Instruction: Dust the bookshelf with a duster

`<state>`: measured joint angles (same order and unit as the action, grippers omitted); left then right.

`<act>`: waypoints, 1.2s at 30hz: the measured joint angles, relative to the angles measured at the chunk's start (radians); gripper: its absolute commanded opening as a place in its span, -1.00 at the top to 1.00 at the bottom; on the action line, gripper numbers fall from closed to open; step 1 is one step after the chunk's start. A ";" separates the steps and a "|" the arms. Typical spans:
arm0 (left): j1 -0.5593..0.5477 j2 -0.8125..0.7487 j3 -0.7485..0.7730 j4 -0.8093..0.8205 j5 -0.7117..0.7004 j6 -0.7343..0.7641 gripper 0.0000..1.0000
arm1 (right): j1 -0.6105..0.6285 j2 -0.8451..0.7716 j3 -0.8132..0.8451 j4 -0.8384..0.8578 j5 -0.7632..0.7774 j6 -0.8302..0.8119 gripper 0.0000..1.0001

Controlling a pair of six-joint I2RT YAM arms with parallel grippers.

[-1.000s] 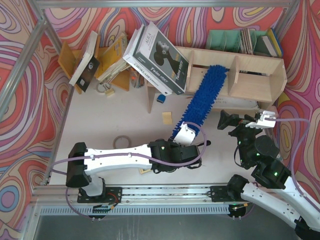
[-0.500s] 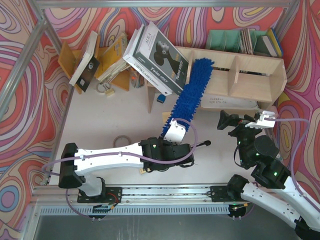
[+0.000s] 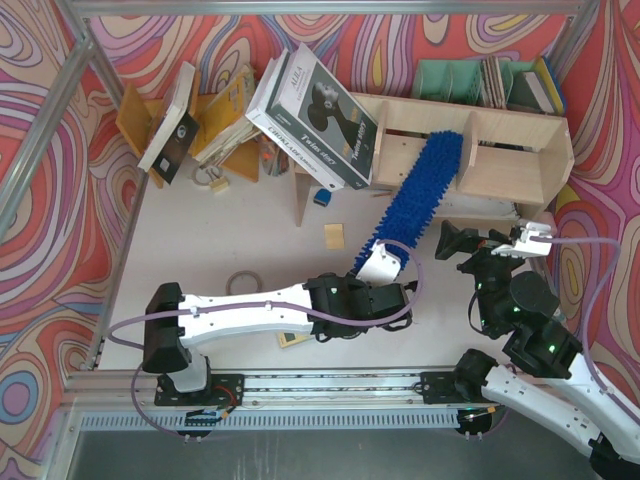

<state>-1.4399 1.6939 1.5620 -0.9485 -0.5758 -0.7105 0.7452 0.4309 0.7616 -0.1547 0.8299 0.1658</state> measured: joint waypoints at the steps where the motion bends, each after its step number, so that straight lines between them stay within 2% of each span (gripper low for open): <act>1: 0.000 0.001 0.002 0.008 0.003 0.008 1.00 | 0.000 0.000 0.000 0.000 0.000 0.000 -0.97; 11: 0.002 -0.027 -0.022 0.073 0.004 0.040 1.00 | 0.000 0.011 0.067 -0.041 0.010 0.020 -0.97; 15: 0.000 -0.096 -0.076 0.117 -0.010 0.070 1.00 | 0.000 0.058 0.193 -0.114 0.023 0.066 -0.97; 21: -0.013 -0.171 -0.087 0.175 -0.061 0.118 1.00 | 0.000 0.209 0.454 -0.244 0.035 0.132 -0.97; 25: -0.021 -0.177 -0.077 0.205 -0.084 0.150 1.00 | 0.000 0.279 0.539 -0.297 0.039 0.149 -0.97; 30: -0.026 -0.155 -0.018 0.226 -0.073 0.201 1.00 | 0.000 0.314 0.594 -0.327 0.045 0.146 -0.97; 36: -0.030 -0.043 0.129 0.255 -0.011 0.270 1.00 | 0.000 0.336 0.685 -0.330 0.058 0.137 -0.97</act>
<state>-1.4700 1.6508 1.6913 -0.6937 -0.5865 -0.4404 0.7452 0.7670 1.4464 -0.4847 0.8875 0.3031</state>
